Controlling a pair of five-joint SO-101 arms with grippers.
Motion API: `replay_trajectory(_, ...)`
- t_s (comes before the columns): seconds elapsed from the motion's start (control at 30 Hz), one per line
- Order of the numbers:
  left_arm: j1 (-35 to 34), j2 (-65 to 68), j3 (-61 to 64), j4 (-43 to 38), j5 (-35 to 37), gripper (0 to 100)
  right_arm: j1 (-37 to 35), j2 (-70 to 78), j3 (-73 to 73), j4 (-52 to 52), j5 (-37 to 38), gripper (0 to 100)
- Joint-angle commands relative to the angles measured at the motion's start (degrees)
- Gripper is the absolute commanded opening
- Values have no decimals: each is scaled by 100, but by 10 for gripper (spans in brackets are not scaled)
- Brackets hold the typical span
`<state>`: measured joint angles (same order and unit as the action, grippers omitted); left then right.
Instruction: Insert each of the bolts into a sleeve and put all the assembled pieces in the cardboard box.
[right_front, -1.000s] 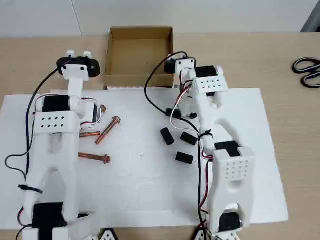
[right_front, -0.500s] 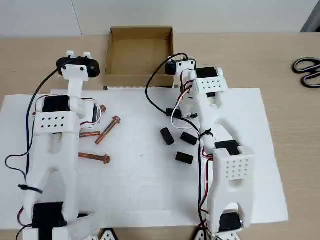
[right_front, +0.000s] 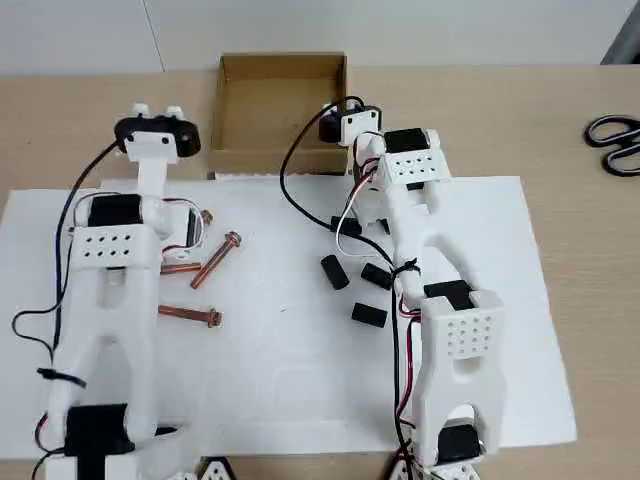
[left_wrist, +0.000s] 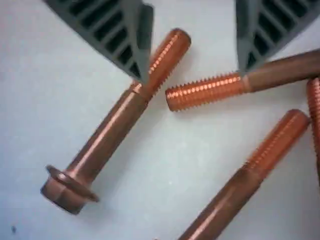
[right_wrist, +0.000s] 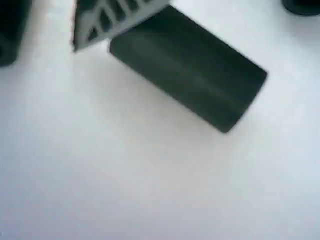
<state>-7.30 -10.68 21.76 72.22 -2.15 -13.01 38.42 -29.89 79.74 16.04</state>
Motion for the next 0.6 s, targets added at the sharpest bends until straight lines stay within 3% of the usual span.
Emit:
replay_trajectory(0.0,-18,-18,57,-149,9,114,-40,48,-237,4,44,185)
replay_trajectory(0.1,-18,-18,92,-141,9,114,-40,207,-237,154,26,181)
replay_trajectory(0.37,-9,-18,92,-132,18,112,-31,400,-246,242,18,30)
replay_trajectory(0.57,97,-35,92,-97,26,89,-22,101,-255,356,18,4)
